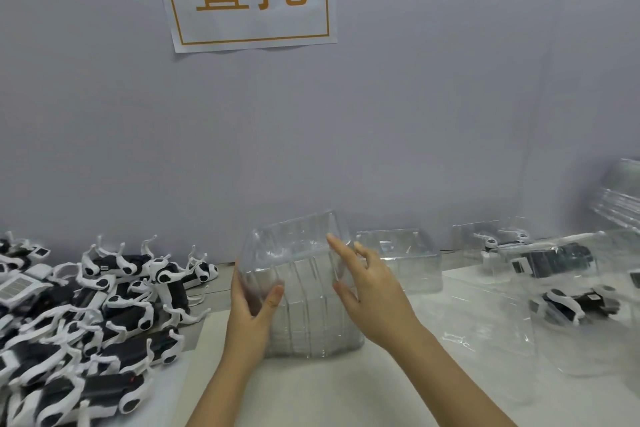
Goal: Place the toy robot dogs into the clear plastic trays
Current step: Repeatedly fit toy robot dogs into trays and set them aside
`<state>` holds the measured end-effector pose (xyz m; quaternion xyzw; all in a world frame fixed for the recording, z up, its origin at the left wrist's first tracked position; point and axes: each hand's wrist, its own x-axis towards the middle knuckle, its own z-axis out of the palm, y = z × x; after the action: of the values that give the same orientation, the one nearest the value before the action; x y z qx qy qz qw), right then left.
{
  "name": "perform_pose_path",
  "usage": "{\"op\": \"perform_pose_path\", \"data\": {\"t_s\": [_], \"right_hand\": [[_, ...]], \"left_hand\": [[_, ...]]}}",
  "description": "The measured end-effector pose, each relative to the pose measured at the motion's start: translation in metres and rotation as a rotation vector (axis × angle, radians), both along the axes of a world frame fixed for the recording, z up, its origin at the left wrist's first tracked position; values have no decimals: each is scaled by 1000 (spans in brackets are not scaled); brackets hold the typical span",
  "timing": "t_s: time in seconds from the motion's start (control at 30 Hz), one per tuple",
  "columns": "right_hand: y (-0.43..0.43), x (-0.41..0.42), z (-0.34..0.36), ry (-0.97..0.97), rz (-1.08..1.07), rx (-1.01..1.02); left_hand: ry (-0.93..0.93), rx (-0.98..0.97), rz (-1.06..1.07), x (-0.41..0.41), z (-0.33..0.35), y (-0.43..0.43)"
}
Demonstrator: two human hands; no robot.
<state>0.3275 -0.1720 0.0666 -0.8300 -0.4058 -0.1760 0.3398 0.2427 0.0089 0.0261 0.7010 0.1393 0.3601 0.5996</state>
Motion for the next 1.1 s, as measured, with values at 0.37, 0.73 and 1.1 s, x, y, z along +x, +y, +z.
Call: {"op": "perform_pose_path", "data": {"t_s": [0.37,0.73,1.1], "right_hand": [[-135,-37,-27,-39,-517,-695],[-118,-119,-57,-597,298,-237],[-114,-122,-65,322,79,225]], "left_hand": [[-41,-42,213,-51,-8,5],[339,46,-220,-119,-8,-38],[-114,36,-86,-129,-9,-60]]}}
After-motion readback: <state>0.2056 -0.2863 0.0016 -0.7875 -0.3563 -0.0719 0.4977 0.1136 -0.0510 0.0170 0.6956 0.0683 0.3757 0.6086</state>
